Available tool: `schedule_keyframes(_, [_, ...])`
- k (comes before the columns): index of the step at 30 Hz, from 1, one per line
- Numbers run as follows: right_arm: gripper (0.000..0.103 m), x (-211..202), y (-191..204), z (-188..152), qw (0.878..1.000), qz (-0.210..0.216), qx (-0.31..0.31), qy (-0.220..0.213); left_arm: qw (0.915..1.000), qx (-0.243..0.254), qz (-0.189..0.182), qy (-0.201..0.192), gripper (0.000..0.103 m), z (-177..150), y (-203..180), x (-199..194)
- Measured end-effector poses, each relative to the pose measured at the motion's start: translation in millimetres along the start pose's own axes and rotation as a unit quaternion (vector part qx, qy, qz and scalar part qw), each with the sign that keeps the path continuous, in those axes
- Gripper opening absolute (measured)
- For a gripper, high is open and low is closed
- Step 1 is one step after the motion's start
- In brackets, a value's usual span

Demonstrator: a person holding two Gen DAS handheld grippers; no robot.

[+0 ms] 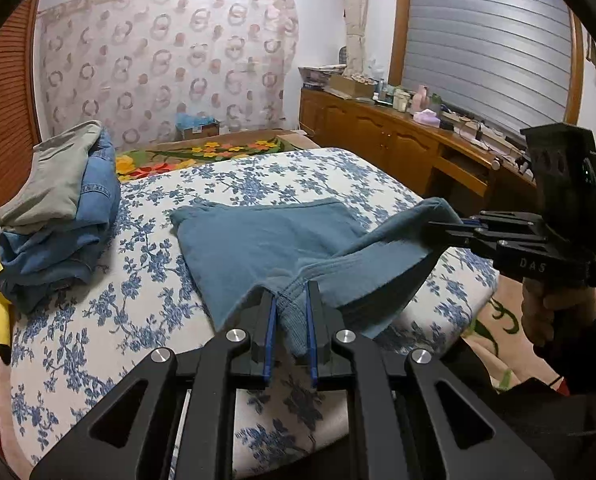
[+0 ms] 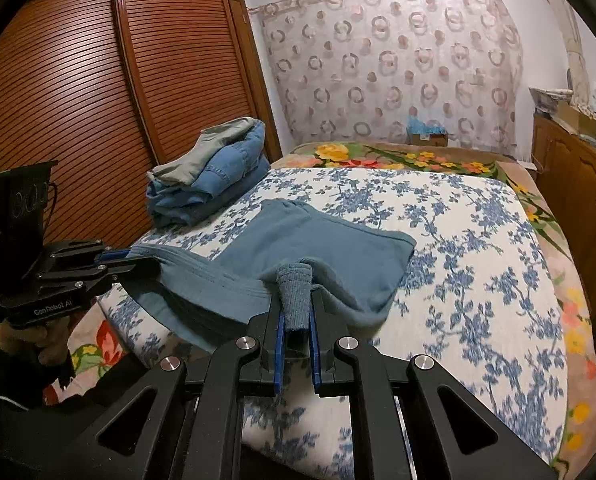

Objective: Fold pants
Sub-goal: 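Carry the cuff with the right tool over toward the waistband, folding the shorts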

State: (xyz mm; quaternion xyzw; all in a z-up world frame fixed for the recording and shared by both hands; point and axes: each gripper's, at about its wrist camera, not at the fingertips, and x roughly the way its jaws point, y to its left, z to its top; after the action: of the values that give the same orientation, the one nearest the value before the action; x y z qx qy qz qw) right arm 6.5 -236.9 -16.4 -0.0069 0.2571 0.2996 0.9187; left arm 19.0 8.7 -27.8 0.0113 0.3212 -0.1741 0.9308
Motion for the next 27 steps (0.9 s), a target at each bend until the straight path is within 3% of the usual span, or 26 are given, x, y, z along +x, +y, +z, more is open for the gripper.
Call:
schedule_keyframes(17, [0.01,59.1,-21.2,40.7,1.0,-0.022,-0.001,-0.002,0.9997,0.008,0.024,0.005,0.013,35.2,26.3,40.3])
schedule_keyframes(27, [0.01,102.8,-36.3,33.6,0.999,-0.032,0.012,0.032,0.9987,-0.001,0.034,0.037,0.014,29.6,38.2,75.4])
